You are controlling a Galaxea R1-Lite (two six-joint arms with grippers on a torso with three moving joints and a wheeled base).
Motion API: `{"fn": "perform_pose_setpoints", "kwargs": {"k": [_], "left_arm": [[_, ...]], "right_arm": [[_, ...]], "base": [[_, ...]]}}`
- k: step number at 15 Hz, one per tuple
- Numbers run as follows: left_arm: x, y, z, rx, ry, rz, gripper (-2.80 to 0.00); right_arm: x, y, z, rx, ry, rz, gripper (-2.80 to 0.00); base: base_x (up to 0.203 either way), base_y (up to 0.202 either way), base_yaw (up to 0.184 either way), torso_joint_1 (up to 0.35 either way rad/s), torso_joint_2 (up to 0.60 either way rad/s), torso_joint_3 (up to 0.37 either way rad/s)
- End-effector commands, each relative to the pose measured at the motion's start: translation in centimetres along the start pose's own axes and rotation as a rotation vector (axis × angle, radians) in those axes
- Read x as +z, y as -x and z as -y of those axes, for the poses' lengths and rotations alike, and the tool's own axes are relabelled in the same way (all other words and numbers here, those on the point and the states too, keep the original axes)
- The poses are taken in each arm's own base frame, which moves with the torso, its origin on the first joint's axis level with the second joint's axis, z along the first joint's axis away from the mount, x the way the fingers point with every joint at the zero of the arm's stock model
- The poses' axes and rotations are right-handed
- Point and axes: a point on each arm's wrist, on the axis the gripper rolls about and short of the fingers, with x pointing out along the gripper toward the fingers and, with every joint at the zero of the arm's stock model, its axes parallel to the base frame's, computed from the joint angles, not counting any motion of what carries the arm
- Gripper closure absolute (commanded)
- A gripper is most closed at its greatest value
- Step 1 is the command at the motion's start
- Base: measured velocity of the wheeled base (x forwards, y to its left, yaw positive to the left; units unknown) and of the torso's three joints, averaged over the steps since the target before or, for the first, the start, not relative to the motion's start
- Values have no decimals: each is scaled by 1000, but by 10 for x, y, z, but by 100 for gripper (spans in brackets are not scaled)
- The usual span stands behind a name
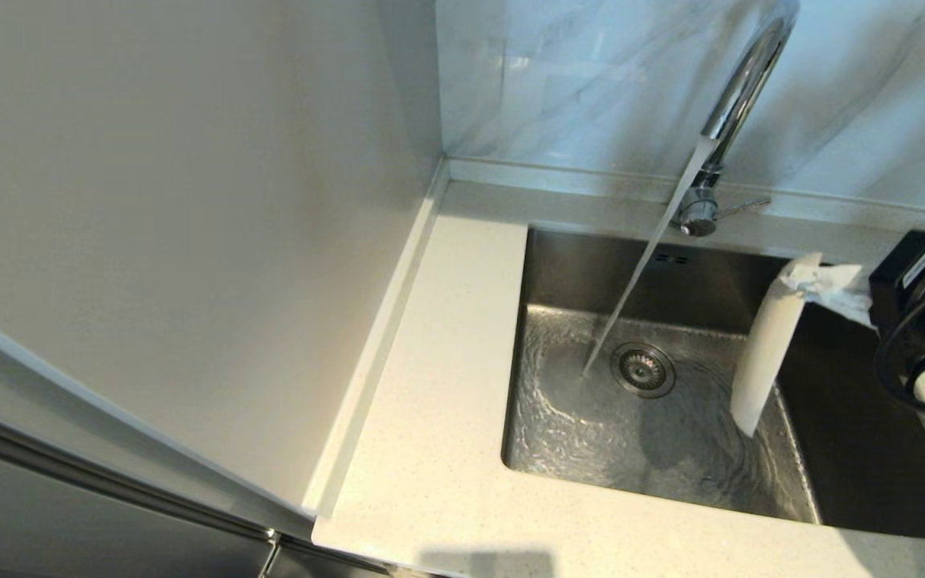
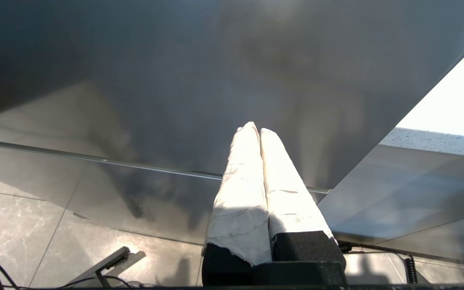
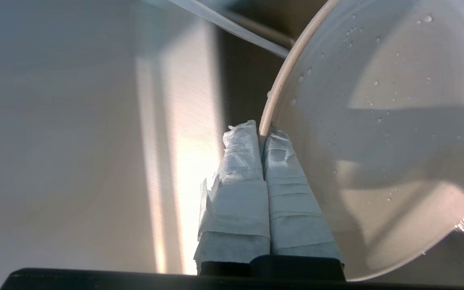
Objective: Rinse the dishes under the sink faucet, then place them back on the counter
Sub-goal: Rinse the plate
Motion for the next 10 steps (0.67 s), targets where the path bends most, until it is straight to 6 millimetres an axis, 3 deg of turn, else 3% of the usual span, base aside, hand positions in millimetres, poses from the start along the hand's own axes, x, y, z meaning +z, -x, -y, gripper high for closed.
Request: {"fn": "perform_pose_setpoints", "kwargs": {"k": [1, 4, 6, 7, 10], "left_arm": [[0, 0, 0, 0, 0, 0, 0], [0, 0, 0, 0, 0, 0, 0], [0, 0, 0, 0, 0, 0, 0], [0, 0, 0, 0, 0, 0, 0], [0, 0, 0, 0, 0, 0, 0]], "right_arm": [[-7, 0, 10, -66, -17, -42, 0], [29, 12, -36, -20, 23, 60, 0], [40, 12, -50, 17, 45, 124, 0], [37, 6, -45, 0, 52, 129, 0], [-2, -7, 3, -213, 81, 21, 0]], "base": [[0, 0, 0, 0, 0, 0], [0, 0, 0, 0, 0, 0], [0, 0, 0, 0, 0, 0], [0, 0, 0, 0, 0, 0], [0, 0, 0, 0, 0, 0]]}}
